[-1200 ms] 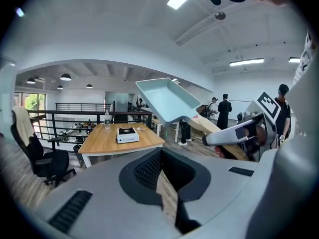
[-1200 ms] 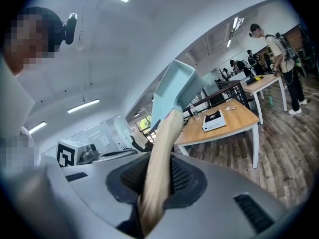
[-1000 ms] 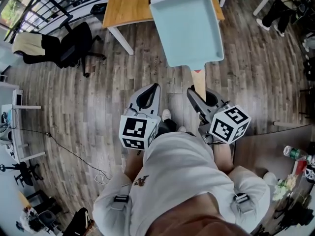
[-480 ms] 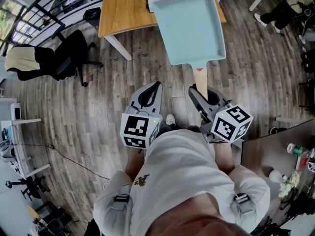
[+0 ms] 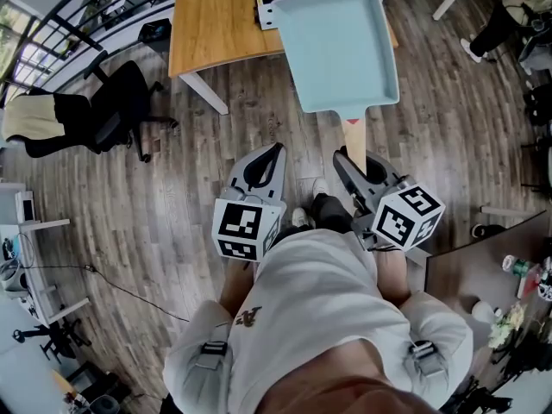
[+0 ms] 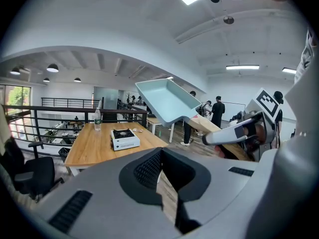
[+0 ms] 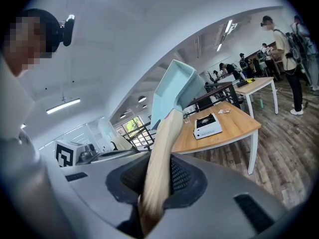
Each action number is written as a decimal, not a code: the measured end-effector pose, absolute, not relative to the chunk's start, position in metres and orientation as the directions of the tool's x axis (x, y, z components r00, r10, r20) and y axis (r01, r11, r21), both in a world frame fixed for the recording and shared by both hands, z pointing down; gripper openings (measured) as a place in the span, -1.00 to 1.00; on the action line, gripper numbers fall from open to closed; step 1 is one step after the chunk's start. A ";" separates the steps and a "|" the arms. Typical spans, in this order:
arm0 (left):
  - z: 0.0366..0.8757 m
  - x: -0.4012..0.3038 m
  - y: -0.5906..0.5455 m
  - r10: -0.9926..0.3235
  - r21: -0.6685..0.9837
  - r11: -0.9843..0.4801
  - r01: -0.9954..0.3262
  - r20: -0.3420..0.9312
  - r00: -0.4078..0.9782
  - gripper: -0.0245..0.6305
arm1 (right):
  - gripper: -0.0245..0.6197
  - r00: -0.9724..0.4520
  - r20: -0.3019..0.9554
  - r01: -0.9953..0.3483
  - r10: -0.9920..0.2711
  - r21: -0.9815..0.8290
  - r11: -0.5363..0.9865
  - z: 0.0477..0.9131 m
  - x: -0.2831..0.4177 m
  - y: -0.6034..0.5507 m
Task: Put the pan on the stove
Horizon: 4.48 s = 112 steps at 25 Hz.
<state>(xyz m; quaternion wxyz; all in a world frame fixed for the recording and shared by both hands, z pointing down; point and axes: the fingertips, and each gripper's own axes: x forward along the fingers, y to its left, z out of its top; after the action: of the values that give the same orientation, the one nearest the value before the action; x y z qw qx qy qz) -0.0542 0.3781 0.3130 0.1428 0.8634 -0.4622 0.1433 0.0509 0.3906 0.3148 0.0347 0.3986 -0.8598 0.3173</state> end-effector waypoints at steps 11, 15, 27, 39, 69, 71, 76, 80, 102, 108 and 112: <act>0.316 -0.036 0.323 -0.770 0.082 -0.509 -0.857 0.401 0.496 -0.87 | -0.68 -0.707 0.301 -0.680 -0.640 -0.538 0.498 0.317 0.070 0.333; 0.314 -0.024 0.294 -0.779 0.077 -0.492 -0.867 0.406 0.478 -0.87 | -0.68 -0.722 0.303 -0.667 -0.622 -0.543 0.510 0.317 0.080 0.303; 0.312 0.000 0.239 -0.810 0.064 -0.423 -0.904 0.421 0.409 -0.87 | -0.68 -0.775 0.308 -0.616 -0.551 -0.561 0.553 0.322 0.100 0.241; 0.314 -0.010 0.205 -0.817 0.063 -0.407 -0.911 0.421 0.394 -0.87 | -0.68 -0.779 0.309 -0.611 -0.545 -0.566 0.554 0.323 0.093 0.203; 0.298 -0.073 0.075 -0.809 0.103 -0.532 -0.840 0.232 0.541 -0.87 | -0.68 -0.693 0.322 -0.696 -0.645 -0.529 0.485 0.318 0.028 0.089; 0.295 -0.074 0.070 -0.811 0.094 -0.539 -0.837 0.212 0.546 -0.87 | -0.68 -0.689 0.320 -0.700 -0.651 -0.527 0.483 0.316 0.028 0.085; 0.291 -0.072 0.054 -0.816 0.079 -0.542 -0.837 0.188 0.546 -0.87 | -0.68 -0.686 0.319 -0.702 -0.654 -0.525 0.480 0.314 0.030 0.069; 0.293 -0.066 0.039 -0.820 0.069 -0.540 -0.839 0.181 0.543 -0.87 | -0.68 -0.691 0.320 -0.696 -0.648 -0.535 0.479 0.318 0.035 0.052; 0.293 -0.041 -0.049 -0.896 -0.010 -0.428 -0.904 0.136 0.423 -0.87 | -0.68 -0.767 0.305 -0.625 -0.564 -0.551 0.552 0.326 0.061 -0.047; 0.293 -0.034 -0.060 -0.911 -0.021 -0.393 -0.919 0.143 0.386 -0.87 | -0.68 -0.787 0.303 -0.604 -0.537 -0.554 0.572 0.326 0.070 -0.062; 0.294 -0.032 -0.068 -0.920 -0.031 -0.371 -0.928 0.151 0.363 -0.87 | -0.68 -0.802 0.297 -0.586 -0.518 -0.558 0.587 0.325 0.070 -0.071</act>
<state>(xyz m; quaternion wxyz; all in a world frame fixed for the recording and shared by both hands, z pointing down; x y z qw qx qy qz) -0.0322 -0.0678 0.2936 0.0295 0.8250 -0.5599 0.0715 0.0701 -0.0711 0.3253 0.0510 0.3105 -0.8894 0.3316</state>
